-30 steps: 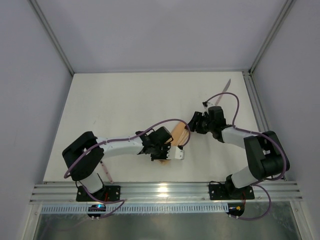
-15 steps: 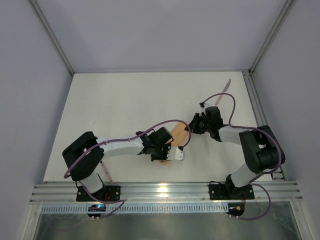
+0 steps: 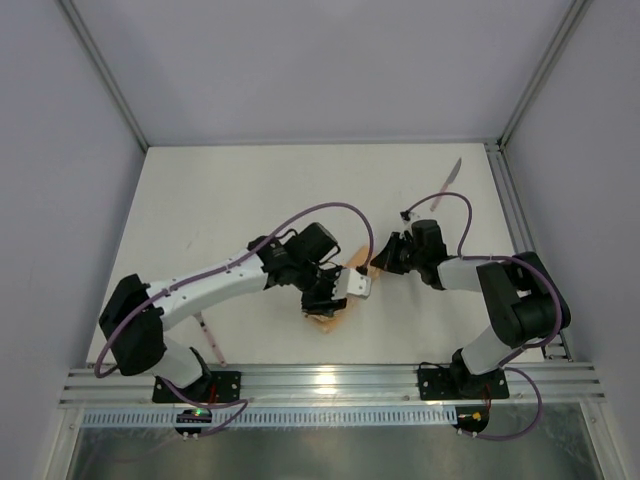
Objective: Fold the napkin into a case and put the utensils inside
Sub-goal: Smooth out the smaller rectangle-folded napkin at the center of the board.
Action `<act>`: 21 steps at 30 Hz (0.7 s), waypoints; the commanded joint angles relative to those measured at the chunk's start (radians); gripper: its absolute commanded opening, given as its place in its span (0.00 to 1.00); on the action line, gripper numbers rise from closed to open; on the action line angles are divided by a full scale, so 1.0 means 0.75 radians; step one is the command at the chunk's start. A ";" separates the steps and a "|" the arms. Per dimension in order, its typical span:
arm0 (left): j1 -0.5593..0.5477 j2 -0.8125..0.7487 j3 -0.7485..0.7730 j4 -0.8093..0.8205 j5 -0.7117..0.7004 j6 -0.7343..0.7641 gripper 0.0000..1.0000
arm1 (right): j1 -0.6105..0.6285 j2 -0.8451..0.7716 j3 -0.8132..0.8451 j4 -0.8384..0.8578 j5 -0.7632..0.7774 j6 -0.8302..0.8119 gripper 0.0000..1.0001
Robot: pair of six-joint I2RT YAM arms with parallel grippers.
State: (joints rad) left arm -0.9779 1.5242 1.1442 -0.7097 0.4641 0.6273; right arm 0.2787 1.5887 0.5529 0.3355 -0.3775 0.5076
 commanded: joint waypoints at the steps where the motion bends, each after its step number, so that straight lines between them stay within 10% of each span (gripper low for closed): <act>1: 0.140 -0.048 0.092 -0.075 0.210 -0.128 0.42 | 0.003 0.001 -0.019 0.060 0.014 0.006 0.04; 6: 0.201 0.121 0.100 0.120 -0.156 -0.274 0.15 | 0.003 -0.001 -0.034 0.078 0.021 0.015 0.04; 21: -0.048 0.273 -0.073 0.183 -0.287 -0.127 0.18 | 0.003 0.003 -0.091 0.156 0.025 0.060 0.04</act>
State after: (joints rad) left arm -0.9924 1.7565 1.1076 -0.6003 0.2821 0.4938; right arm 0.2787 1.5887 0.5034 0.4232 -0.3779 0.5419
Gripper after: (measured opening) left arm 0.178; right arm 0.054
